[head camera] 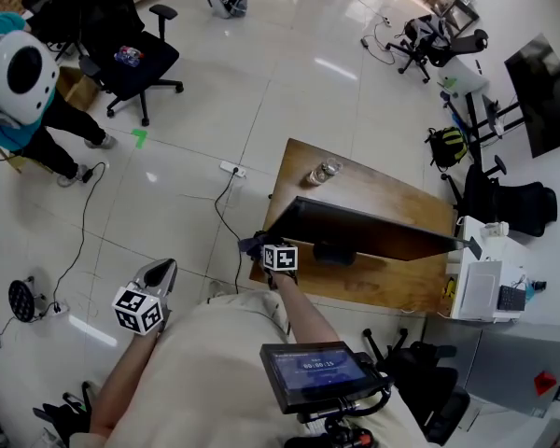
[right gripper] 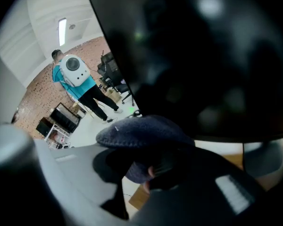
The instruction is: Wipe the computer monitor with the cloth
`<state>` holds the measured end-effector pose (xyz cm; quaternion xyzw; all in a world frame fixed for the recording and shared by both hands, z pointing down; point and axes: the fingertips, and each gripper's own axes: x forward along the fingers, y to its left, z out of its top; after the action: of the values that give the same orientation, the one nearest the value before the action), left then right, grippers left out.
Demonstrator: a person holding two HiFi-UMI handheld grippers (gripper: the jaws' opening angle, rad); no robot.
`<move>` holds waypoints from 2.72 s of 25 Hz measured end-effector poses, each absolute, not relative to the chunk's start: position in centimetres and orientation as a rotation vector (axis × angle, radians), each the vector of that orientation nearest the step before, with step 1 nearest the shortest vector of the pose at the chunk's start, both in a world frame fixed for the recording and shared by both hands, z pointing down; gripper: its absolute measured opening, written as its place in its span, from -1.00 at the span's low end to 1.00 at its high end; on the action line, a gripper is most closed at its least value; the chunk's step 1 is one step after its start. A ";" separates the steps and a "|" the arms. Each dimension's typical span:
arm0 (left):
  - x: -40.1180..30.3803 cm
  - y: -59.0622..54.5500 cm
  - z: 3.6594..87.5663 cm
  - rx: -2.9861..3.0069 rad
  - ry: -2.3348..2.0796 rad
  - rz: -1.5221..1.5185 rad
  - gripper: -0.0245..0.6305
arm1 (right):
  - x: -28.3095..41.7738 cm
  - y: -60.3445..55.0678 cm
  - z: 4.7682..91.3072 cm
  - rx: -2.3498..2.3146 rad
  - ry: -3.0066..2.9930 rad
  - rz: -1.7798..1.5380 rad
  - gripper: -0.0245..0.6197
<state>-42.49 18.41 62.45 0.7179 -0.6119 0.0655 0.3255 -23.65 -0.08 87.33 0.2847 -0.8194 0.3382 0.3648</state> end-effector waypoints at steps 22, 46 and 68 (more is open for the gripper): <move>-41.6 18.3 61.8 1.939 -1.592 0.109 -0.93 | -24.9 -1.9 76.1 0.766 -2.353 0.514 -0.67; -40.5 18.9 61.4 1.976 -1.535 0.035 -0.93 | -25.6 -4.6 58.7 0.985 -2.634 0.448 -0.67; -37.1 17.4 60.6 2.014 -1.532 0.056 -0.93 | -26.1 -5.0 49.0 0.964 -2.799 0.327 -0.67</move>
<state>-37.11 17.37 60.59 0.7590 -0.5772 0.0210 0.3006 -26.07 -4.99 48.97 0.3226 -0.9366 0.1095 0.0815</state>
